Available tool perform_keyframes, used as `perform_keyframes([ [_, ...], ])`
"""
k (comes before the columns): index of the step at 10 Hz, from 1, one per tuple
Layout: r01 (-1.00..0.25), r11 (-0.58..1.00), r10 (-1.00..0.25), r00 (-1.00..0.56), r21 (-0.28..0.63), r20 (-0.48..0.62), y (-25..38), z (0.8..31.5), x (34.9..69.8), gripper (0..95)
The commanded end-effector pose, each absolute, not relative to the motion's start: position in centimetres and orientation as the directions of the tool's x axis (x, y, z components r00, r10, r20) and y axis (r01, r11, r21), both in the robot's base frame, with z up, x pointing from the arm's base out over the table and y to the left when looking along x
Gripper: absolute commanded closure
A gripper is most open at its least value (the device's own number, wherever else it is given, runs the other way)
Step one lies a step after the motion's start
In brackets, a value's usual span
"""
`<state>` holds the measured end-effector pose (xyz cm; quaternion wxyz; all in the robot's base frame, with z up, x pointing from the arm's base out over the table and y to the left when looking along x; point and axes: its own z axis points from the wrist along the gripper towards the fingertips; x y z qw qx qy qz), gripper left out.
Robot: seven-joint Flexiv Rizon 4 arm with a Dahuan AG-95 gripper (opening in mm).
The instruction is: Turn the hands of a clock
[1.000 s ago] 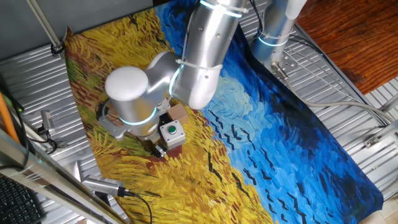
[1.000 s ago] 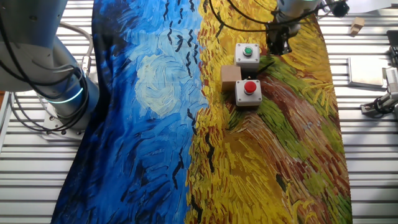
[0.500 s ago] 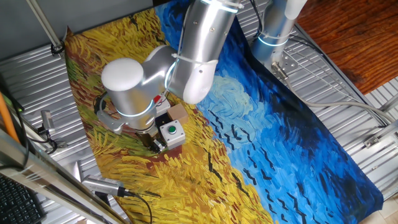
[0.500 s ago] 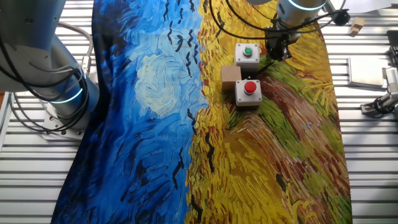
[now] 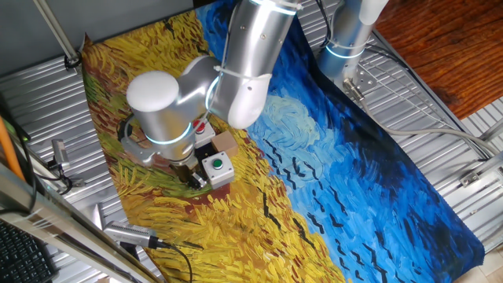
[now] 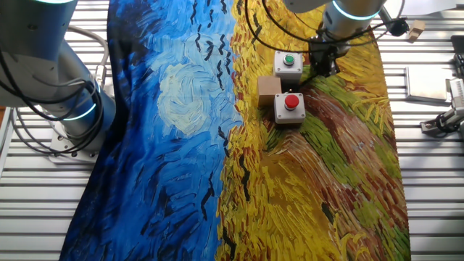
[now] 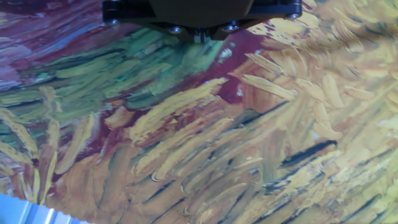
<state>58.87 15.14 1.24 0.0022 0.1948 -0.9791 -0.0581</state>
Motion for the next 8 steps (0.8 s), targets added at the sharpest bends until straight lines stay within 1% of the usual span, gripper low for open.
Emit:
perform_keyframes([
  [1, -0.392, 0.913, -0.393, -0.919, 0.114, -0.02, 14.3, 1.3, 58.8, 95.0],
  [8, -0.416, 0.903, -0.416, -0.909, 0.105, -0.019, 11.9, 1.5, 58.7, 95.0],
])
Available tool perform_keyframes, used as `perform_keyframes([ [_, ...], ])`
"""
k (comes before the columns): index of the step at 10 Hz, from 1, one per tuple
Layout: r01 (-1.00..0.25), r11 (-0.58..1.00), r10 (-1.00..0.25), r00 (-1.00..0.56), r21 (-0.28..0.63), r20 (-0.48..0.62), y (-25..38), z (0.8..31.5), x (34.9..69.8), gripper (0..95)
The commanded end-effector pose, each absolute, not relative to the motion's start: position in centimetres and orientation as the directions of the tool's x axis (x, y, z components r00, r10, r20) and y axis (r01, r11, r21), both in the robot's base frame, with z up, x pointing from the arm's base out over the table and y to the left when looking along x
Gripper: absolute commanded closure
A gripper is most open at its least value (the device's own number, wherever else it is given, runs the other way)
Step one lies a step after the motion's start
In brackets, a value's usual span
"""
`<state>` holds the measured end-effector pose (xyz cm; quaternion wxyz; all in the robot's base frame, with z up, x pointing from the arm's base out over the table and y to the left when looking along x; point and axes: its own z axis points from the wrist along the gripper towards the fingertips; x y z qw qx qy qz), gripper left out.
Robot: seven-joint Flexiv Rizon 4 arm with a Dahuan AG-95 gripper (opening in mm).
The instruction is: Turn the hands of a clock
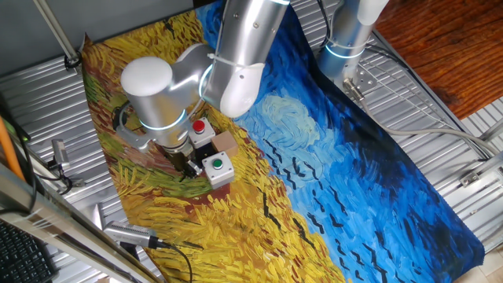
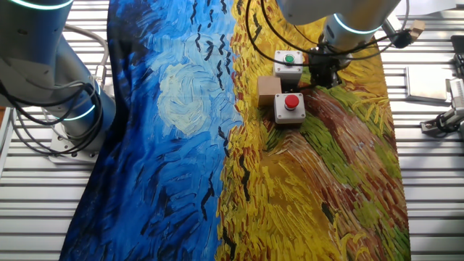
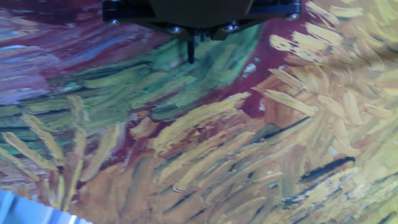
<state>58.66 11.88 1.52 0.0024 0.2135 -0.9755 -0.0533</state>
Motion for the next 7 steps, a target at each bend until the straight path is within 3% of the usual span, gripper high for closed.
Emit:
perform_keyframes([
  [1, -0.418, 0.902, -0.418, -0.908, 0.104, -0.019, 11.65, 1.46, 58.67, 95.0],
  [7, -0.409, 0.907, -0.409, -0.912, 0.099, -0.018, 11.74, 1.31, 58.77, 95.0],
])
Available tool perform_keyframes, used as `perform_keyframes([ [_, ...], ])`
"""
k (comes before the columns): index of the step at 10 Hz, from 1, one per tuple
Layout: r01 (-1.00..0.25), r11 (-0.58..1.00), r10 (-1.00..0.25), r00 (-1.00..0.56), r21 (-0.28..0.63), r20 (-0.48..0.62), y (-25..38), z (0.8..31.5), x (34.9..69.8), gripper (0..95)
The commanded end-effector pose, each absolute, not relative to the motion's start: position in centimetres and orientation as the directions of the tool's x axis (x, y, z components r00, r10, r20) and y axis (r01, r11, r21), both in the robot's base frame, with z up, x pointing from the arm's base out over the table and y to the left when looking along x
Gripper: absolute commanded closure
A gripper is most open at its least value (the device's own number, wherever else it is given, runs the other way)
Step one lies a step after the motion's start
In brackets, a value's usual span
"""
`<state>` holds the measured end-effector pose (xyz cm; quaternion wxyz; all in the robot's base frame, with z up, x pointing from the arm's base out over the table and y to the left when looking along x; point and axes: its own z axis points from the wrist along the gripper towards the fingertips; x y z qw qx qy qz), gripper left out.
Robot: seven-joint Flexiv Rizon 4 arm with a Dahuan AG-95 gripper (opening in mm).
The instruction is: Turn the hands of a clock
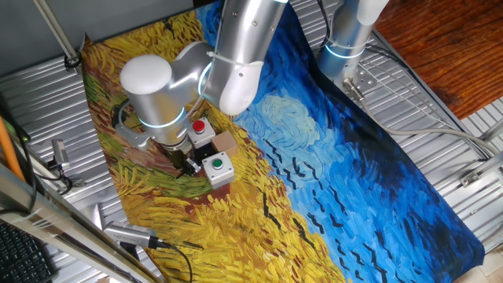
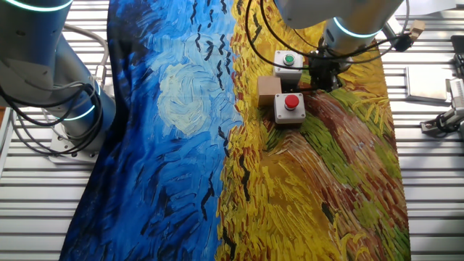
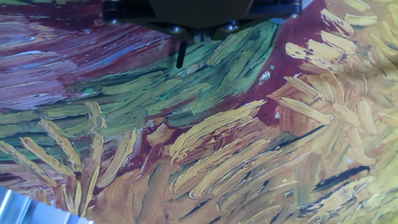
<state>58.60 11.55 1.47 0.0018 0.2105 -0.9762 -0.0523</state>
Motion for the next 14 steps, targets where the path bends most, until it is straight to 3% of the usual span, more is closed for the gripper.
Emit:
perform_keyframes([
  [1, -0.409, 0.908, -0.409, -0.912, 0.093, -0.015, 12.0, 1.2, 58.8, 95.0],
  [14, -0.439, 0.898, -0.439, -0.898, 0.022, 0.016, 10.0, 1.2, 58.9, 95.0],
])
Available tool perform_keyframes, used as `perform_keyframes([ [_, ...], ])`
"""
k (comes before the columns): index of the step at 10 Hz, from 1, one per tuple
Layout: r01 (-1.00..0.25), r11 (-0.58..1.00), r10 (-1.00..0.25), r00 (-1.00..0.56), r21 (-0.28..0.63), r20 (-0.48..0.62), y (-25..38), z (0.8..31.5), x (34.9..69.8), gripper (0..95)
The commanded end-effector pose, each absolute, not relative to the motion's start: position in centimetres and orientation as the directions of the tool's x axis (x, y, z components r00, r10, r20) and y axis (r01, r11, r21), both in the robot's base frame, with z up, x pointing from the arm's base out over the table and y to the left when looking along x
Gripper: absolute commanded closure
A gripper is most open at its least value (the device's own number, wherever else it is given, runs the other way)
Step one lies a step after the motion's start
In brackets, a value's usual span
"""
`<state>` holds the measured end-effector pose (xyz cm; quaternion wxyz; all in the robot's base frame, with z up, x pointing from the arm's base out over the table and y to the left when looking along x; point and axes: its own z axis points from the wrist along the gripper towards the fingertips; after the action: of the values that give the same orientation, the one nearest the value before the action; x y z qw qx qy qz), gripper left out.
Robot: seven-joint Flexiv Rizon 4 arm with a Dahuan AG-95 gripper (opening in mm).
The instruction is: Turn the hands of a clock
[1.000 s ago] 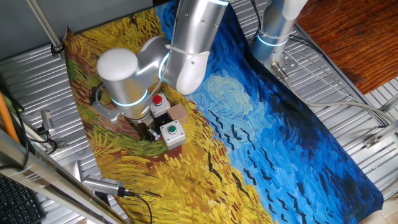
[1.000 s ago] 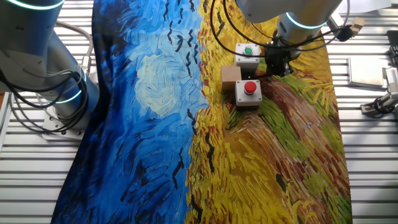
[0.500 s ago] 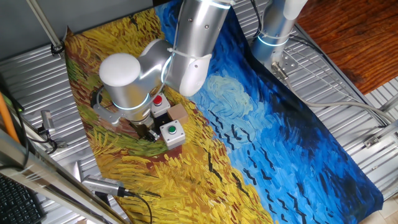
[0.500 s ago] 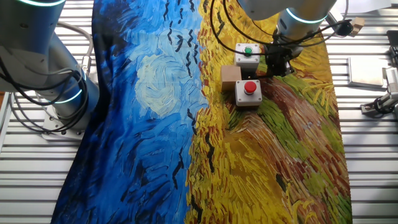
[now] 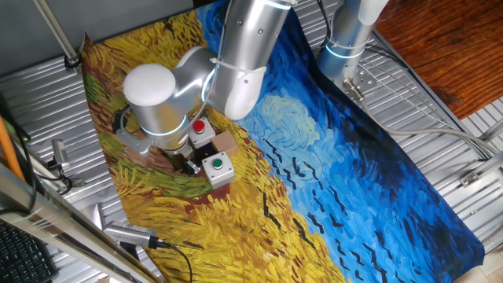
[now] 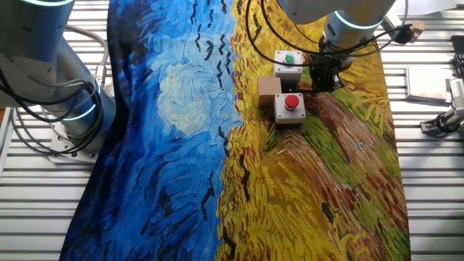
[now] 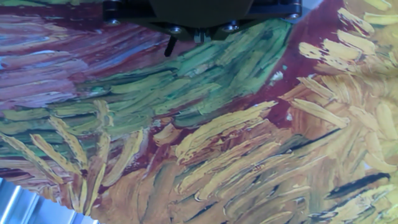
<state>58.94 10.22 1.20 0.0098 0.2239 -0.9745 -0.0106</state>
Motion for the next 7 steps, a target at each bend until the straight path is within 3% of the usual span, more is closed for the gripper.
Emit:
perform_keyframes([
  [1, -0.442, 0.897, -0.442, -0.897, 0.018, 0.018, 9.8, 1.2, 58.9, 95.0],
  [7, -0.47, 0.883, -0.47, -0.882, 0.001, 0.028, 8.0, 1.5, 58.3, 95.0],
])
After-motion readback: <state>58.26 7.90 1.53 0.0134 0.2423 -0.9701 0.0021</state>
